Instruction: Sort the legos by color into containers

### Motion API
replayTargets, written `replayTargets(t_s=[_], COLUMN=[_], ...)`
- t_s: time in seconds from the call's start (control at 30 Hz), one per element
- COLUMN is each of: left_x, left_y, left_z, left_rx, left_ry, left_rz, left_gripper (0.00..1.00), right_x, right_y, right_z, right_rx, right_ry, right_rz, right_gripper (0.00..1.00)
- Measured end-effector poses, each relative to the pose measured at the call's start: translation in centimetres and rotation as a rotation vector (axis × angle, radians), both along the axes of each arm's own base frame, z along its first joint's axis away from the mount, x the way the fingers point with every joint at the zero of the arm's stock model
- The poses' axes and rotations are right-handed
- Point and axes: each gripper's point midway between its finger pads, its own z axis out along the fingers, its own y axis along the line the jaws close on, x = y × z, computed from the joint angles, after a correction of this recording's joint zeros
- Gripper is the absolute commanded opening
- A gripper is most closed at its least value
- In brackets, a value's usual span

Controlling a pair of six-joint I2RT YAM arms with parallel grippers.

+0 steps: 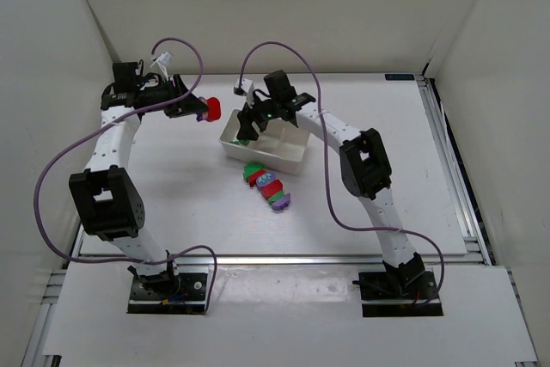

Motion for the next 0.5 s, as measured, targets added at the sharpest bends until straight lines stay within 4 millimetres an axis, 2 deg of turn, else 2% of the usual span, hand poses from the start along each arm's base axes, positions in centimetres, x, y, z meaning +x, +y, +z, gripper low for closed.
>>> replayTargets(t_s=[0.07,0.1,0.17,0.2,0.37,0.43,0.5], left_x=[-0.1,-0.2,-0.3,-0.3,-0.9,-1.3,-1.7], left_y=[-0.2,-0.3,-0.7,-1.0,-2.3,-3.0,-3.8], left_z=[0.0,0.0,0.0,0.0,0.0,0.5,1.1], left_rx=[-0.015,-0.024,-0.051,-0.068,-0.156,-0.186,-0.216], left_ry=[0.0,-0.001,-0.003,-0.007,-0.021,-0.041,-0.063], left_rz=[-0.02,-0.033,-0.07,-0.092,-0.209,-0.259,-0.307], left_gripper=[0.19,0.22,0.24,0.25,0.22,0.22,0.21], right_x=[-0.9,-1.5,-2.7,-3.0,-4.6,-4.7,-5.0], right_y=[-1.1,-1.8,-3.4,-4.2,-8.3,-9.6,-10.0], right_z=[0.2,0.6,2.2,3.4,11.7,14.2,15.8], right_rx=[-0.012,-0.015,-0.003,0.012,0.184,0.249,0.307], right_ry=[0.0,0.003,0.024,0.025,0.094,0.164,0.251], right_rz=[0.034,0.052,0.097,0.114,0.181,0.178,0.193], right_gripper=[0.76,0.75,0.75,0.74,0.72,0.71,0.71])
